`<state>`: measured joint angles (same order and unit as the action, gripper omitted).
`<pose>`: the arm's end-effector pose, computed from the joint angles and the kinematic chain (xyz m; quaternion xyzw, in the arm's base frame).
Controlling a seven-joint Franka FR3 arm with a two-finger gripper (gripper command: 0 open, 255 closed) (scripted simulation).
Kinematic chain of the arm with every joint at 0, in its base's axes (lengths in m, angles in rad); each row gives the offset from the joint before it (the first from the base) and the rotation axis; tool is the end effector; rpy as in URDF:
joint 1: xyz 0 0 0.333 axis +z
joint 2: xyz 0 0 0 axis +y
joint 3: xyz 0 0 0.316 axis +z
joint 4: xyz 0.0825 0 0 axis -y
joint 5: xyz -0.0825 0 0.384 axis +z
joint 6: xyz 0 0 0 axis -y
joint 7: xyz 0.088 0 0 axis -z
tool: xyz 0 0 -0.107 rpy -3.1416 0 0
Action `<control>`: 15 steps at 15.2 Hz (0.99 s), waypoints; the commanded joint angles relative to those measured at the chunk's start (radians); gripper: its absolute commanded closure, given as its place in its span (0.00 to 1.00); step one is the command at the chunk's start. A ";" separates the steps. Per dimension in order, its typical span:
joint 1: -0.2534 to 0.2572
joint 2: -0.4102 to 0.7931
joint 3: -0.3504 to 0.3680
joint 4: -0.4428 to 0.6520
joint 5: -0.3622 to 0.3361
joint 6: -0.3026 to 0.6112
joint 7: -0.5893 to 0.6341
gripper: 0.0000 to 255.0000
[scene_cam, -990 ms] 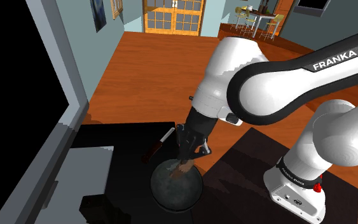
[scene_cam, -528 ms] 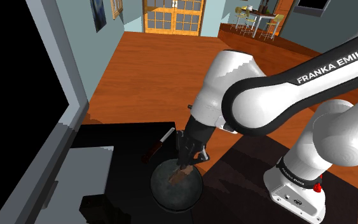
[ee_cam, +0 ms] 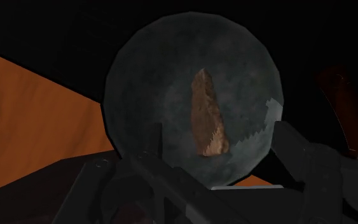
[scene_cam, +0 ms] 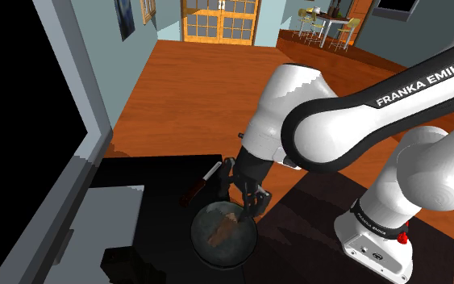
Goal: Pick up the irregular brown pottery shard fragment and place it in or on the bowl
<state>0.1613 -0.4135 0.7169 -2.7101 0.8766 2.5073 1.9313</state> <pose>0.2714 0.2929 0.3380 -0.6304 0.7560 0.1277 0.1218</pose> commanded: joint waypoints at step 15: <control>0.003 -0.160 -0.087 0.009 -0.055 -0.183 0.028 0.00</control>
